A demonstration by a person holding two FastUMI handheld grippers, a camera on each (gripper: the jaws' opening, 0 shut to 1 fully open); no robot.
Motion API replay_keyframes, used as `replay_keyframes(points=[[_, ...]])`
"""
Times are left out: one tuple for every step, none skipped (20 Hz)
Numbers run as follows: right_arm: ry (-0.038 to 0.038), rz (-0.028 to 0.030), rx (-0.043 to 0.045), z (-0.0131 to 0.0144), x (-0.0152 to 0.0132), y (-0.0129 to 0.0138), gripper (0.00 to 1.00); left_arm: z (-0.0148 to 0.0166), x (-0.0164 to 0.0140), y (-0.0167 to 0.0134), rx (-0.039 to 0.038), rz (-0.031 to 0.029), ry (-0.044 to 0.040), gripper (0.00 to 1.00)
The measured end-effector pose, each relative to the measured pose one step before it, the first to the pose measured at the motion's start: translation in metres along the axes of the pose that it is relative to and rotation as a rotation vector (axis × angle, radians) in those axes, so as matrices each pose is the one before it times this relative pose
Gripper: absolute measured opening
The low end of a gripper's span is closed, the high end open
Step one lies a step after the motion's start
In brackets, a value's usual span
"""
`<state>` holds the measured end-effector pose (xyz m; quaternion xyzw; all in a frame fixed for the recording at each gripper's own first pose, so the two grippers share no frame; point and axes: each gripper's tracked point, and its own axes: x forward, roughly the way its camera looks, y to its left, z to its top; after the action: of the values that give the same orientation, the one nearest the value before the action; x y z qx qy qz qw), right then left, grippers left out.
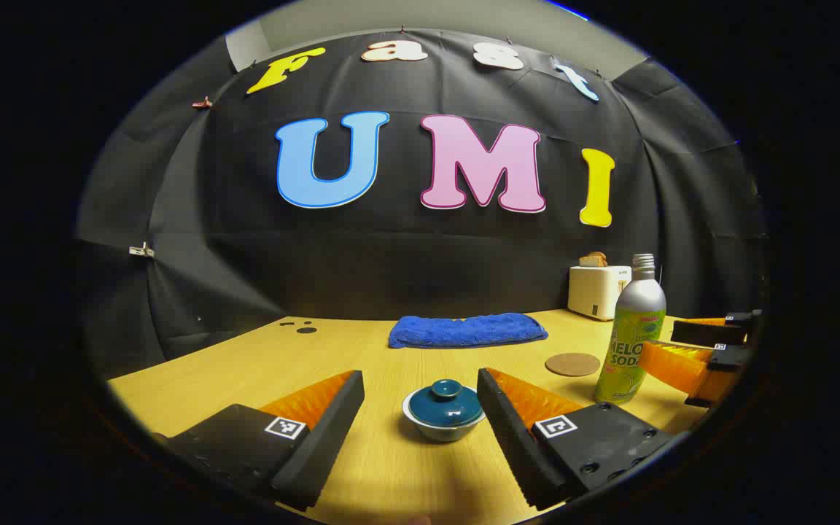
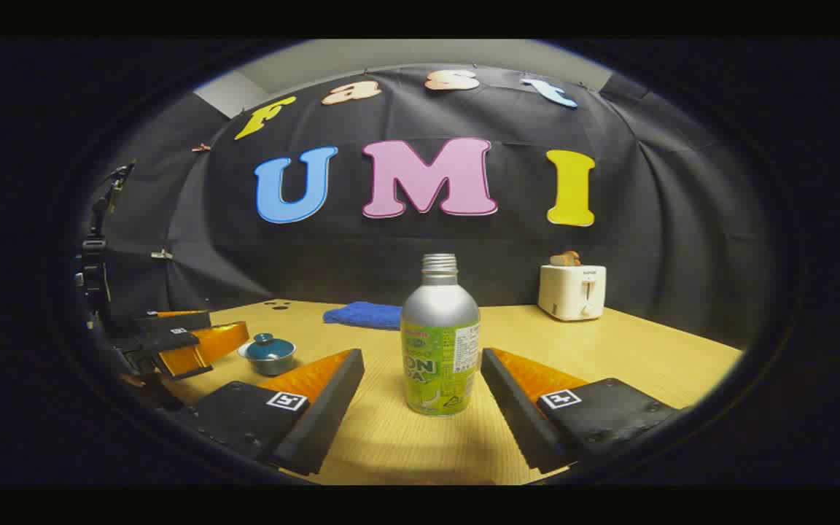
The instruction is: Open the teacup lid with one hand, grasp the water bottle and pour water into the teacup with the other hand; after pouring, place the water bottle on the coaster and then close the teacup lid.
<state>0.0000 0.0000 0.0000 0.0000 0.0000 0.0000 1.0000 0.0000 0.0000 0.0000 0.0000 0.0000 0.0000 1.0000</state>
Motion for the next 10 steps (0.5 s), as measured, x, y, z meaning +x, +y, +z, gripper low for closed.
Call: replay_keyframes(points=[[-0.00085, -0.00753, -0.00057, 0.00056, 0.00065, -0.00198, 1.0, -0.00139, 0.00099, 0.00021, 0.00035, 0.0025, -0.00096, 0.98], [-0.00161, -0.00491, -0.00054, -0.0001, 0.00037, -0.00123, 1.0, 0.00014, -0.00018, -0.00119, 0.00021, -0.00181, 0.00037, 0.98], [-0.00037, -0.00254, -0.00023, -0.00012, 0.00054, -0.00019, 0.96, 0.00051, 0.00057, -0.00071, 0.0003, -0.00457, -0.0006, 0.98], [0.00135, -0.0004, -0.00016, -0.00057, 0.00087, 0.00036, 1.0, 0.00049, 0.00079, -0.00004, -0.00025, -0.00167, -0.00004, 0.98], [-0.00067, -0.00069, 0.00032, 0.00078, 0.00078, 0.0005, 1.0, -0.00213, -0.00116, -0.00025, 0.00023, -0.00029, -0.0006, 0.98], [-0.00004, 0.00014, -0.00063, 0.00067, 0.0014, -0.00044, 1.0, 0.00128, -0.00011, 0.00051, -0.00002, 0.0, 0.00014, 0.98], [-0.00041, -0.00002, -0.00002, -0.00038, -0.00097, 0.00024, 1.0, -0.00074, -0.00034, -0.00015, -0.00024, 0.00032, -0.00051, 0.98], [0.00018, -0.00004, -0.00012, -0.0002, 0.00012, 0.00006, 0.96, 0.00073, 0.00032, -0.00018, 0.00012, -0.0001, 0.0004, 0.98], [0.00021, 0.00005, -0.00032, -0.00032, 0.00024, -0.00059, 0.96, -0.00086, -0.00014, -0.00023, -0.00017, 0.0, 0.00005, 0.98], [0.00013, -0.00012, 0.00054, 0.00049, 0.00025, -0.00032, 1.0, 0.00108, 0.00054, -0.00033, -0.00014, 0.00013, 0.00023, 0.98]])
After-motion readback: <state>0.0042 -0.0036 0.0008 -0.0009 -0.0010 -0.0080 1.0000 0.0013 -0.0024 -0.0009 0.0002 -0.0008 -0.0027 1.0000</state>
